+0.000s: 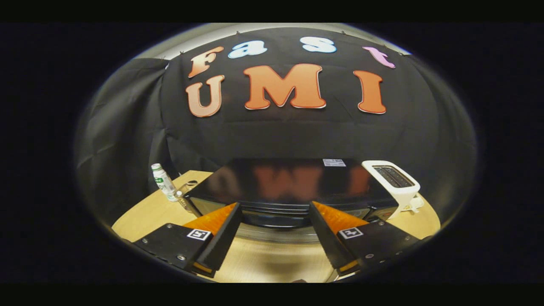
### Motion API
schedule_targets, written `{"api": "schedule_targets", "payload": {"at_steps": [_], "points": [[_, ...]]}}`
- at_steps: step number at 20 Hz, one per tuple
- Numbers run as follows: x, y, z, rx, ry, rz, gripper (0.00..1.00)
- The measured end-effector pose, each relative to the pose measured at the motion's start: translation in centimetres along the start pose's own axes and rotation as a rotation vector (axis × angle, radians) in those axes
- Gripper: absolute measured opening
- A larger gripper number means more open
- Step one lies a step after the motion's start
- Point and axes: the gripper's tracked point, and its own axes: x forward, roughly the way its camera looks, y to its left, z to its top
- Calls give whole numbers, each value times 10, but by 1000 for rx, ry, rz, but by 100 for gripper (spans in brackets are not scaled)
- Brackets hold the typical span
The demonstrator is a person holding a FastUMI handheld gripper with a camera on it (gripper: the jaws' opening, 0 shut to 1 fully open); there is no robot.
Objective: Open the toaster oven, put the food inside, and close the toaster oven door.
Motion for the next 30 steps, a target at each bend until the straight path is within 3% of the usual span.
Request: {"api": "schedule_targets", "payload": {"at_steps": [7, 16, 19, 23, 30], "points": [[-49, 8, -37, -56, 74, 64, 91], [-95, 25, -111, 24, 307, 186, 87], [-104, 39, -151, 89, 469, 249, 83], [-99, 55, -185, 101, 570, 277, 77], [-101, 75, -193, 148, 615, 338, 77]]}}
